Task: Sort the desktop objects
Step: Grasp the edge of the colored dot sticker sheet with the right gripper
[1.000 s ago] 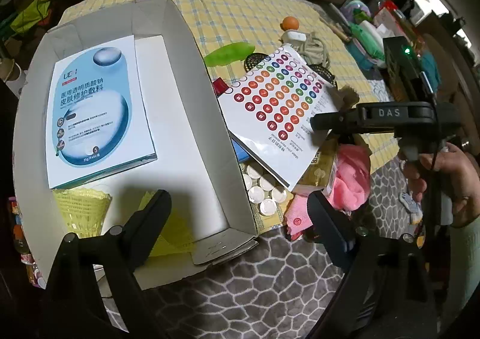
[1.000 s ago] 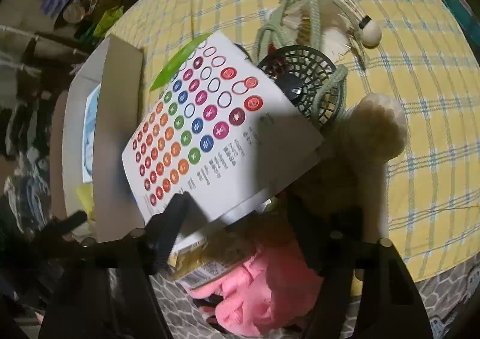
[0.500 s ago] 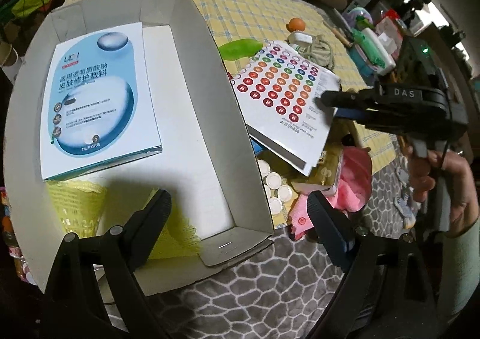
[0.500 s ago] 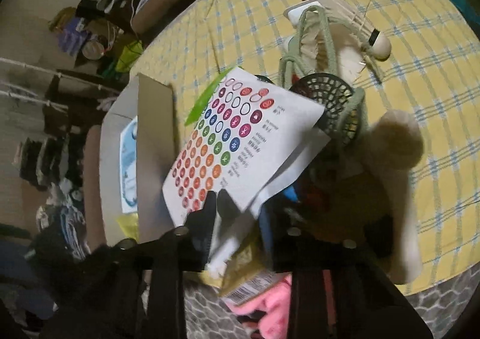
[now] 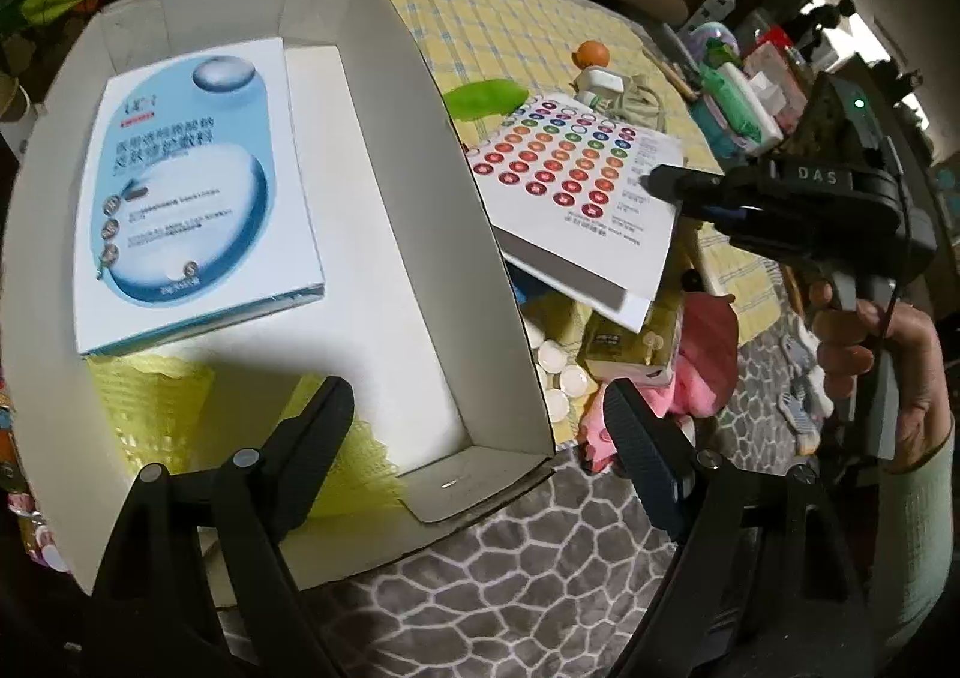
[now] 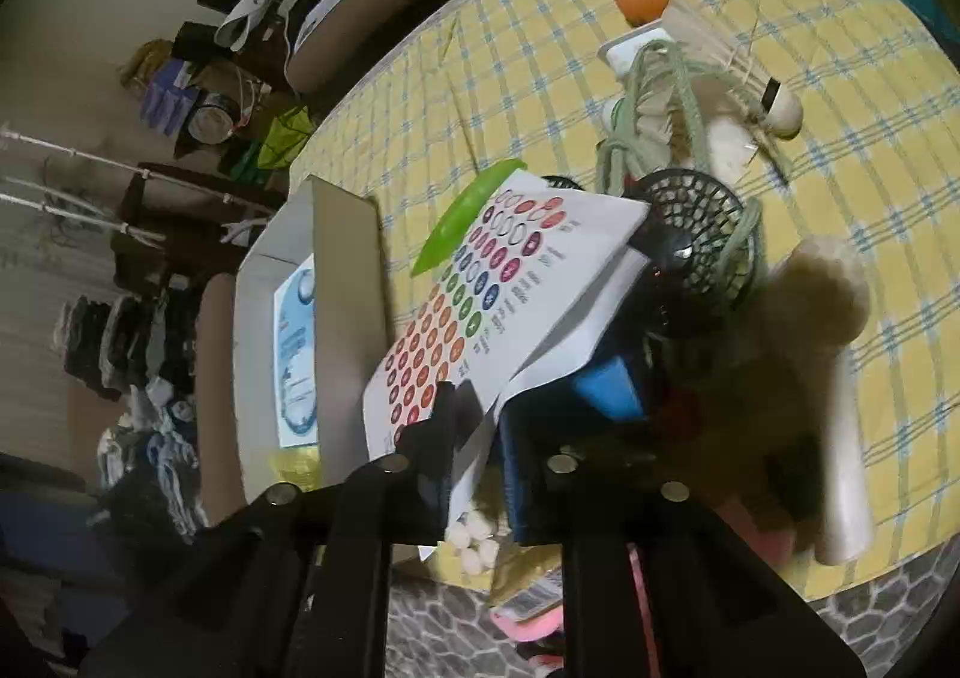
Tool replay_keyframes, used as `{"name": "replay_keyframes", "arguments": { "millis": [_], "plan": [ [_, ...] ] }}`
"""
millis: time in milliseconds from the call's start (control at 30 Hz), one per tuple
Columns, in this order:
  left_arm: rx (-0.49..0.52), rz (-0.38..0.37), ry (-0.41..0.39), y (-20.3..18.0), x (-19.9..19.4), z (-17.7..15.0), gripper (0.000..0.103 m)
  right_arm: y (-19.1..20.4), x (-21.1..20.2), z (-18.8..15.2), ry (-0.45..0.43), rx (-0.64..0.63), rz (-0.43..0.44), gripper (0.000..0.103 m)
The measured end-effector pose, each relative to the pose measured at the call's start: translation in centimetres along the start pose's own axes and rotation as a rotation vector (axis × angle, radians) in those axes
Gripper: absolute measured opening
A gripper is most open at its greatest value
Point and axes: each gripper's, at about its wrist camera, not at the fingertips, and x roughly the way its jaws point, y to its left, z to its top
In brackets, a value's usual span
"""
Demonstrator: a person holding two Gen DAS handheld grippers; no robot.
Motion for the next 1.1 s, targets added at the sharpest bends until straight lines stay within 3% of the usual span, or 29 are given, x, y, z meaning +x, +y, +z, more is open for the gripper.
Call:
{"name": "replay_keyframes", "arguments": {
  "millis": [33, 133, 167, 200, 233, 400, 600, 833, 900, 1000, 1100],
  "plan": [
    [0.006, -0.002, 0.007, -0.1, 0.2, -0.1, 0.084, -0.1, 0.4, -0.1, 0.001, 0.009, -0.003, 0.033],
    [0.031, -0.007, 0.027, -0.5, 0.7, -0.3, 0.083, -0.7, 2.1, -0.6, 0.024, 0.024, -0.029, 0.035],
    [0.040, -0.005, 0.037, -0.6, 0.8, -0.4, 0.083, -0.9, 2.4, -0.8, 0.015, 0.028, -0.030, 0.033],
    [0.048, 0.000, 0.046, -0.7, 1.0, -0.6, 0.083, -0.9, 2.3, -0.9, 0.000, 0.021, -0.029, 0.019],
    [0.055, 0.010, 0.054, -0.8, 1.1, -0.8, 0.083, -0.9, 2.1, -1.0, -0.004, 0.011, -0.029, 0.013],
    [0.095, 0.050, 0.082, -0.5, 0.9, -1.7, 0.081, 0.6, -0.4, -0.8, -0.058, -0.079, -0.054, 0.007],
    [0.003, -0.035, 0.004, 0.6, -1.8, -0.8, 0.082, 4.1, -3.5, -0.6, -0.089, -0.171, -0.096, 0.005],
    [-0.041, -0.108, -0.107, 1.1, -4.9, 0.8, 0.083, 9.2, -5.4, -1.1, -0.086, -0.262, -0.087, 0.005],
    [-0.044, -0.125, -0.134, 1.1, -5.4, 1.2, 0.089, 10.6, -5.7, -1.3, -0.080, -0.288, -0.087, 0.005],
    [-0.074, -0.153, -0.146, 1.1, -5.2, 1.7, 0.090, 11.5, -5.4, -1.5, -0.059, -0.302, -0.115, 0.005],
    [-0.063, -0.132, -0.132, 1.1, -4.9, 1.8, 0.090, 10.5, -4.3, -1.6, -0.035, -0.267, -0.161, 0.009]
  ]
}}
